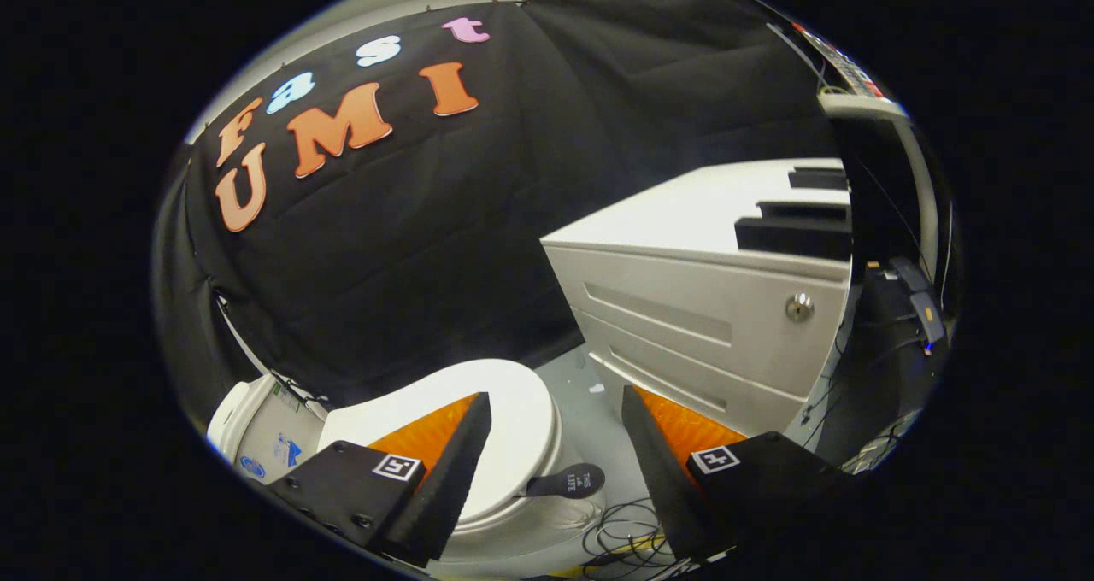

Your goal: Open the toilet lid.

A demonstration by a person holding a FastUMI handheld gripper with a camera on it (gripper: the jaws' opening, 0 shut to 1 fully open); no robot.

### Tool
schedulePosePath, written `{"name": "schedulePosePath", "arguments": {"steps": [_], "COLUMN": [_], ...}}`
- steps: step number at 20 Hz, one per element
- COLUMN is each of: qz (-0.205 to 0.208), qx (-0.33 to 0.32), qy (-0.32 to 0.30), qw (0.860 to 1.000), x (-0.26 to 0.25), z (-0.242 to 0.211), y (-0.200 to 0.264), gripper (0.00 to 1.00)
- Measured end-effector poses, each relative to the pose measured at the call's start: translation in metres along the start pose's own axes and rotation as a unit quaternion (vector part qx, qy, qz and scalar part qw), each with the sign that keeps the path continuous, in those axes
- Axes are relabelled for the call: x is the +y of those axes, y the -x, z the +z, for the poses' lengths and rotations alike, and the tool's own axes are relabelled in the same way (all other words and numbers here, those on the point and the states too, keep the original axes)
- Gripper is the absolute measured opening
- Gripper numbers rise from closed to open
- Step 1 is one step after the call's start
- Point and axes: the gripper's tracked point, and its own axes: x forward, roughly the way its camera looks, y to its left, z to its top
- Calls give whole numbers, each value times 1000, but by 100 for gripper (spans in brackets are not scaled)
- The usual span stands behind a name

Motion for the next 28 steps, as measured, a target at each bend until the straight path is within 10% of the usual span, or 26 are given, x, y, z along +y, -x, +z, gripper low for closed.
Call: {"name": "schedulePosePath", "arguments": {"steps": [16, 28], "qz": [0, 49], "qx": [175, 206], "qy": [-259, -362], "qw": [950, 908], "x": [-31, -18], "z": [-129, -130], "y": [-9, -16], "gripper": [96, 47]}}
